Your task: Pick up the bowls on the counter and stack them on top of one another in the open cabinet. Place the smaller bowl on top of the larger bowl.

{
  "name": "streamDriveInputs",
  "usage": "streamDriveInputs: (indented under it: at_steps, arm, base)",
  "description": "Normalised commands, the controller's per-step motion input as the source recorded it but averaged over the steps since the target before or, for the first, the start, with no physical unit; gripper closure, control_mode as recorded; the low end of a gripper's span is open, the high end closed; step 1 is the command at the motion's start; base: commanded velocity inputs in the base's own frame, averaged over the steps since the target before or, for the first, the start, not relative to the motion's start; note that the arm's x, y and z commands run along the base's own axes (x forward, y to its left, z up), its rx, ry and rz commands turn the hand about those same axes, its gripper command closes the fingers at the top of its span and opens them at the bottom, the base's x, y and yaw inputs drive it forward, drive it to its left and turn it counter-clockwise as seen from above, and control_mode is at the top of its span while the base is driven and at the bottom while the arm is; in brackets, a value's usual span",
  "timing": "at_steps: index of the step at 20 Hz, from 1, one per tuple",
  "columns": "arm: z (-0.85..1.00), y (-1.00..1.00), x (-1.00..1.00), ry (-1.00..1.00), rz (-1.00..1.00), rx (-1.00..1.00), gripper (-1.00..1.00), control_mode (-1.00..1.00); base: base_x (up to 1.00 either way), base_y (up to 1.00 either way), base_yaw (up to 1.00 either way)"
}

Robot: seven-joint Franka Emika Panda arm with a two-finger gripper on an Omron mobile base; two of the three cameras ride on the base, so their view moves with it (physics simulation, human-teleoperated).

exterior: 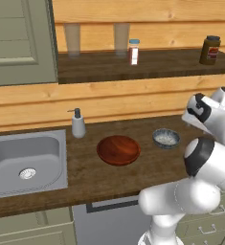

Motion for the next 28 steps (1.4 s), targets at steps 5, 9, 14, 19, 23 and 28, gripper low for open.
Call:
streamDriveInputs:
  at_steps: [5, 9, 14, 19, 23, 28]
  arm:
    - [-0.52, 0.21, 0.34, 0.09, 0.0, 0.0, -1.0, -1.0]
    - [-0.5, 0.25, 0.43, 0.13, 0.0, 0.0, -1.0, -1.0]
    - [-0.5, 0.05, 0.38, 0.09, 0.0, 0.0, -1.0, -1.0]
    - [-0.42, 0.0, 0.35, 0.01, 0.0, 0.0, -1.0, -1.0]
    - [-0.41, 0.0, 0.29, 0.01, 0.0, 0.0, -1.0, -1.0]
    - [-0.39, 0.0, 0.24, 0.01, 0.0, 0.0, 1.0, -1.0]
  base:
    - [0.0, 0.0, 0.0]
    - [0.0, 0.0, 0.0]
    - [0.0, 0.0, 0.0]
    - [0.0, 0.0, 0.0]
    - [0.0, 0.0, 0.0]
    - [0.0, 0.0, 0.0]
